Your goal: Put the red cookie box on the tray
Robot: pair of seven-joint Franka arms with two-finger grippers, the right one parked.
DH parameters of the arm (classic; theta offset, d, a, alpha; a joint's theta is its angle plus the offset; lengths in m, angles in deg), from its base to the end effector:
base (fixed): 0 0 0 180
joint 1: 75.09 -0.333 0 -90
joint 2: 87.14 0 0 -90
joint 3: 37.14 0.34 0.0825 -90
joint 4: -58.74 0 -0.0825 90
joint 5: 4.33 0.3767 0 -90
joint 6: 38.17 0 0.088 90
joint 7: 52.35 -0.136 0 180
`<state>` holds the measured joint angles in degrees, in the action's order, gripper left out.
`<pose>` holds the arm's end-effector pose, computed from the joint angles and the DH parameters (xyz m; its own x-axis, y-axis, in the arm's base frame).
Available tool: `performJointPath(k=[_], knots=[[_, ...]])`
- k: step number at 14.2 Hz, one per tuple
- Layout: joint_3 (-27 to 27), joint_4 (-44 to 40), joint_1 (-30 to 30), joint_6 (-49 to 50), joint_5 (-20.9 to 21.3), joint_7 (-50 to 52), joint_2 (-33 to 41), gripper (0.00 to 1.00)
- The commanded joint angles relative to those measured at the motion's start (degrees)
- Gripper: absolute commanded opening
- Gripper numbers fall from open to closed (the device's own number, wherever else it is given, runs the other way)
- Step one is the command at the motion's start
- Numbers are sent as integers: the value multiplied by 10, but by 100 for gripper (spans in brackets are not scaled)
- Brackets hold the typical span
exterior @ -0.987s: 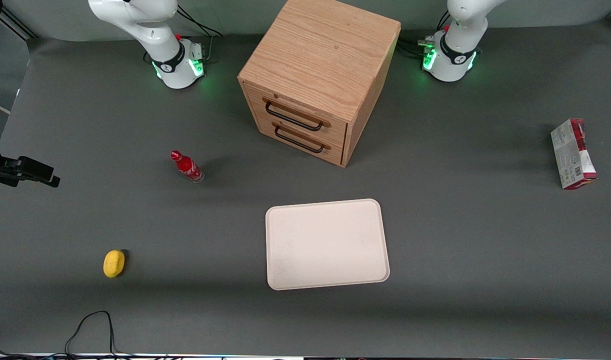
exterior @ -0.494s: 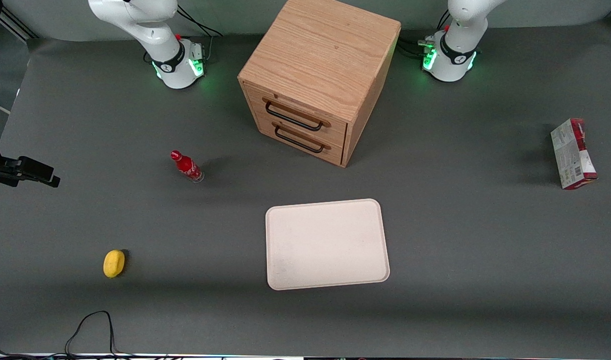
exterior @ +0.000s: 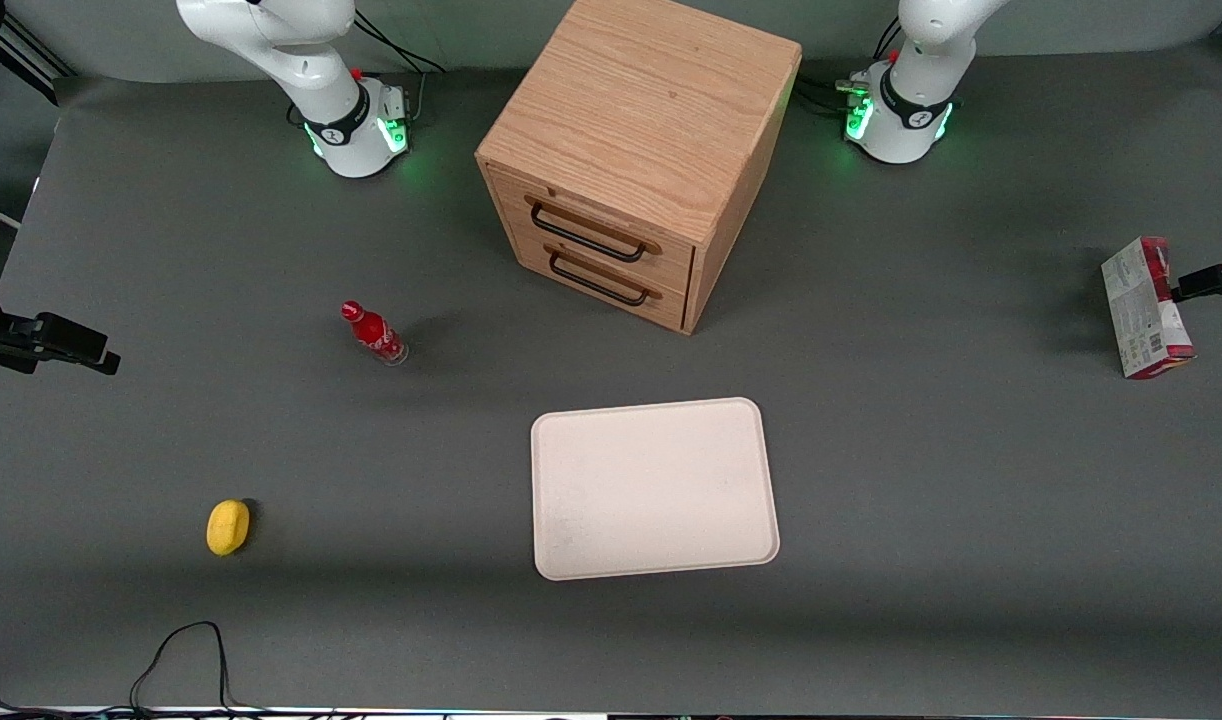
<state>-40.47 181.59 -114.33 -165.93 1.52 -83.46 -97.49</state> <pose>0.4406 0.3262 0.3115 0.9932 0.0180 -0.1154 0.0176 -0.9998 -0.0050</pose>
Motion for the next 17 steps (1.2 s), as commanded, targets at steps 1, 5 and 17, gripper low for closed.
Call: performJointPath(k=[1, 5, 17], knots=[[-6, 53, -13, -62, 6, -9, 4, 100], [-6, 58, -19, -107, 6, -11, -33, 100], [-6, 56, -32, -135, 6, -53, -57, 0]])
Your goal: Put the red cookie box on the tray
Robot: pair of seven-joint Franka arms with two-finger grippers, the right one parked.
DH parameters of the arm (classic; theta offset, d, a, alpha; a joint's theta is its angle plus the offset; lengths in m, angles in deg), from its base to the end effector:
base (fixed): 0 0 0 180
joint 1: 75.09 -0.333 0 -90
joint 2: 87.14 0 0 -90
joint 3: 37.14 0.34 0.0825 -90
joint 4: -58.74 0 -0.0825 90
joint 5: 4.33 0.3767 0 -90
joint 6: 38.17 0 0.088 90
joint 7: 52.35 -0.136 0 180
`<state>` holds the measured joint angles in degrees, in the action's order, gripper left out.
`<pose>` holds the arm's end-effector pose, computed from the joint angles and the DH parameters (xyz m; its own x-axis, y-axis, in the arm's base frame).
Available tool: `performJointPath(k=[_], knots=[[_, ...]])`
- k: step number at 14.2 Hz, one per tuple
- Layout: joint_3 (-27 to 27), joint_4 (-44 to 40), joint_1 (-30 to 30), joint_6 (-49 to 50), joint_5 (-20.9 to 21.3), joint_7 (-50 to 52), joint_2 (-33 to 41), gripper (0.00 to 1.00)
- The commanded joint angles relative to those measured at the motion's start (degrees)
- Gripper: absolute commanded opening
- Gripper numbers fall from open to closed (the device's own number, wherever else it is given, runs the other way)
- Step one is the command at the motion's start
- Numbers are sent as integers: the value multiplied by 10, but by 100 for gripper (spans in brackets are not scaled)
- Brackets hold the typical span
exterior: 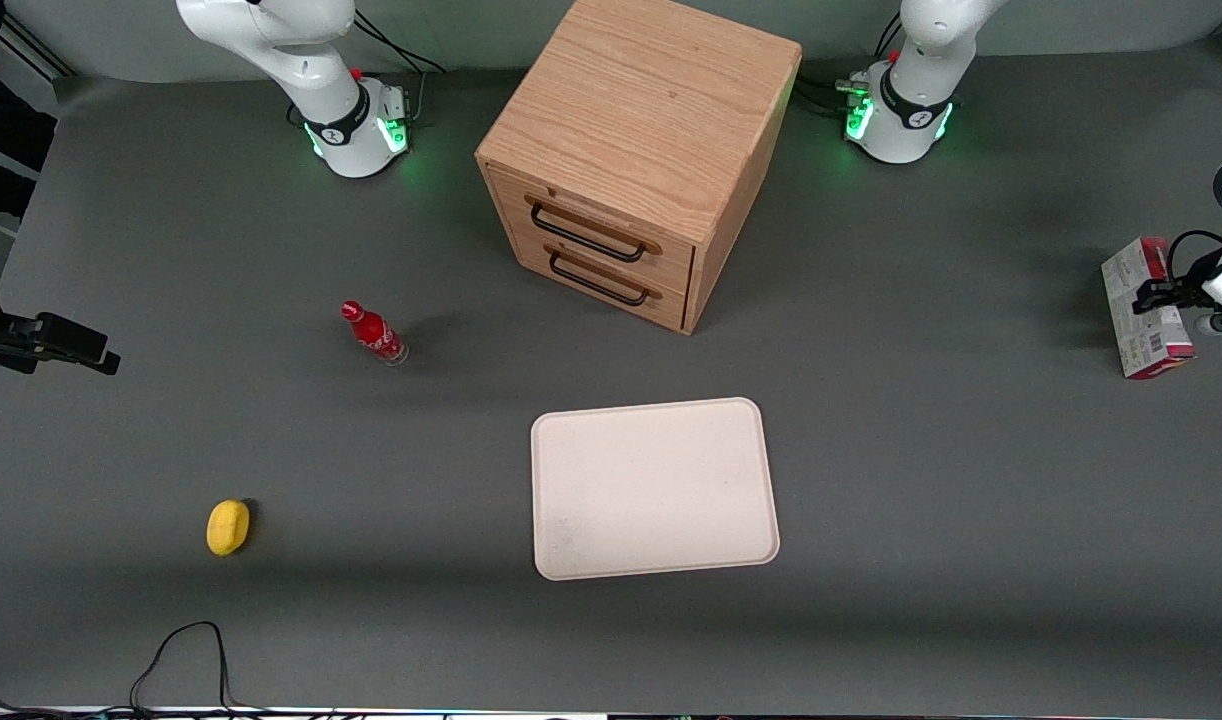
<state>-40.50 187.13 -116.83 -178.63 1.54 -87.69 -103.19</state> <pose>0.4207 0.3352 0.2370 0.9963 -0.0266 -0.0822 -0.0263 -0.9996 0.0051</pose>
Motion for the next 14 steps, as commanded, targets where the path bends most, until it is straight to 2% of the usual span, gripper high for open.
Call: performJointPath(k=[1, 4, 5, 10, 14], knots=[[-6, 0, -7, -7, 5, -11, 1, 0], [-9, -16, 2, 16, 5, -9, 16, 0], [-11, -37, 13, 57, 5, -4, 27, 0], [-10, -256, 106, 350, 9, 74, 40, 0], [-10, -429, 180, 524, 18, 173, 27, 0]])
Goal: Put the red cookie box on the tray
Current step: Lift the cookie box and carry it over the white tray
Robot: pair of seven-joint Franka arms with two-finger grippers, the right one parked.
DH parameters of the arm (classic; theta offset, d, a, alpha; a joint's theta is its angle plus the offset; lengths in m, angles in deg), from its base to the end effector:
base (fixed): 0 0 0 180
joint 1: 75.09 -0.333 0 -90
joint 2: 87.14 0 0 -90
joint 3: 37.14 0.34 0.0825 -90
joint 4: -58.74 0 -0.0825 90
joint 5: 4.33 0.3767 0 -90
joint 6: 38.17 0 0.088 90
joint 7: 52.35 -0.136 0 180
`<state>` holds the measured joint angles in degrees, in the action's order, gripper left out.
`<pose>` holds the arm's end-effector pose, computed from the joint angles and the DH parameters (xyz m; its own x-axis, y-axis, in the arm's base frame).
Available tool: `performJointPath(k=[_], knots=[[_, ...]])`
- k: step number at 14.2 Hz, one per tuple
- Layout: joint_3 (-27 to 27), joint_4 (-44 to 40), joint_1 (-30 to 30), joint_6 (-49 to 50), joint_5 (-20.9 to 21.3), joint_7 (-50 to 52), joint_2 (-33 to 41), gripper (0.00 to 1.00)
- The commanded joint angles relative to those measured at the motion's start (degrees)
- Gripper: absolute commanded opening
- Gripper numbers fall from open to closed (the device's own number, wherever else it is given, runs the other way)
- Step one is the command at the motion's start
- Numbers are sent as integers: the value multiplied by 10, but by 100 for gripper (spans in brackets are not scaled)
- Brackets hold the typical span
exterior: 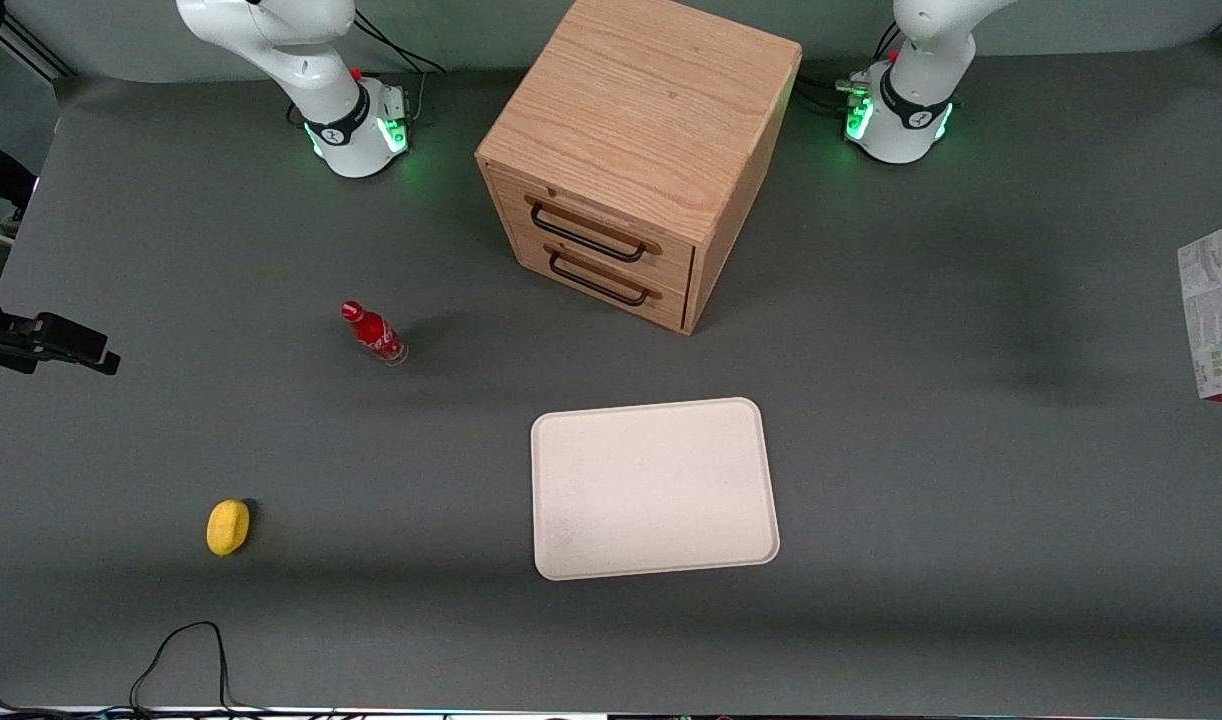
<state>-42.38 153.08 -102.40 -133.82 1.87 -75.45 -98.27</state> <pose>0.5451 0.2397 0.4816 0.9810 -0.0357 -0.1904 -0.0389 -0.9992 -0.0129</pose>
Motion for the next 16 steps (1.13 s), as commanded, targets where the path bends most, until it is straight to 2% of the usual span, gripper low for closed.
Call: performJointPath(k=[1, 5, 7, 9, 12, 15, 16], knots=[[8, -123, 50, 110, 14, 69, -27, 0], [7, -186, 121, 179, 5, 176, -39, 0], [7, -192, 185, 183, -16, 243, -42, 0], [7, -200, 256, 174, -20, 329, -57, 0], [3, -287, 349, 173, -37, 450, -138, 0], [2, -389, 421, 154, -47, 520, -241, 0], [2, -397, 440, 133, -48, 548, -263, 0]])
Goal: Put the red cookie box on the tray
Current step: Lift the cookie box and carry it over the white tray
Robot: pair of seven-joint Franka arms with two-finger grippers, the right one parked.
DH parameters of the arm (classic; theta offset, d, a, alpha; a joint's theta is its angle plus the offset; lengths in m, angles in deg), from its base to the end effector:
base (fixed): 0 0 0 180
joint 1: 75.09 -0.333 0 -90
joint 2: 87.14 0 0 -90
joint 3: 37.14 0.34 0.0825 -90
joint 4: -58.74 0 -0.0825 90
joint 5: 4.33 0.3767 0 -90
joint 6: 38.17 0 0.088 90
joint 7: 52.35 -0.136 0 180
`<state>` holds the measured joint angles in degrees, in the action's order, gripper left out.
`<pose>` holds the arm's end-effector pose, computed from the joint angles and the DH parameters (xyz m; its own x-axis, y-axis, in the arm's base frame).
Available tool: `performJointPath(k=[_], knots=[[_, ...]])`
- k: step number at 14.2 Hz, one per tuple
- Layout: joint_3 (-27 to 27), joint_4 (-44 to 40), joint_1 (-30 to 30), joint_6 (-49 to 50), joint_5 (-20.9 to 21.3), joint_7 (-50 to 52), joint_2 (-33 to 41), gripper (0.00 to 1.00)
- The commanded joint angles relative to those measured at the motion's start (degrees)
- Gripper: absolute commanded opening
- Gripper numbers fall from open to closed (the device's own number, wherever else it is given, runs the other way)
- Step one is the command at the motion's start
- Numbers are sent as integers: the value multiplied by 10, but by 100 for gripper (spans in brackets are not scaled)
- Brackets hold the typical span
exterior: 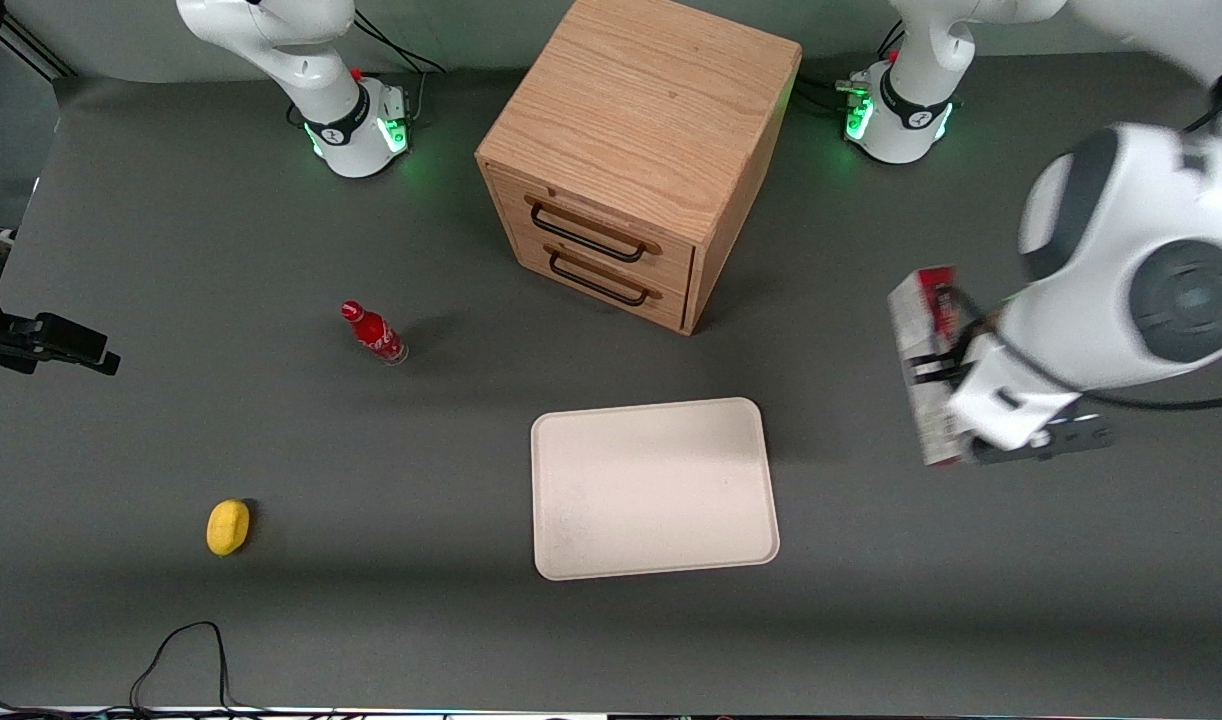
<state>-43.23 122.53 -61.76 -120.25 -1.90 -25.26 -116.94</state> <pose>0.6495 -0.2032 0.4962 0.9723 0.1486 -0.1802 0.1360 -0.9874 -0.0805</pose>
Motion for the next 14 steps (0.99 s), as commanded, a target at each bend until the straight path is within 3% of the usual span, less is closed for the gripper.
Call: performJointPath(k=[1, 14], knots=[[11, -90, 50, -26, -10, 72, -89, 0], [-15, -86, 63, -268, -18, 54, -249, 0]])
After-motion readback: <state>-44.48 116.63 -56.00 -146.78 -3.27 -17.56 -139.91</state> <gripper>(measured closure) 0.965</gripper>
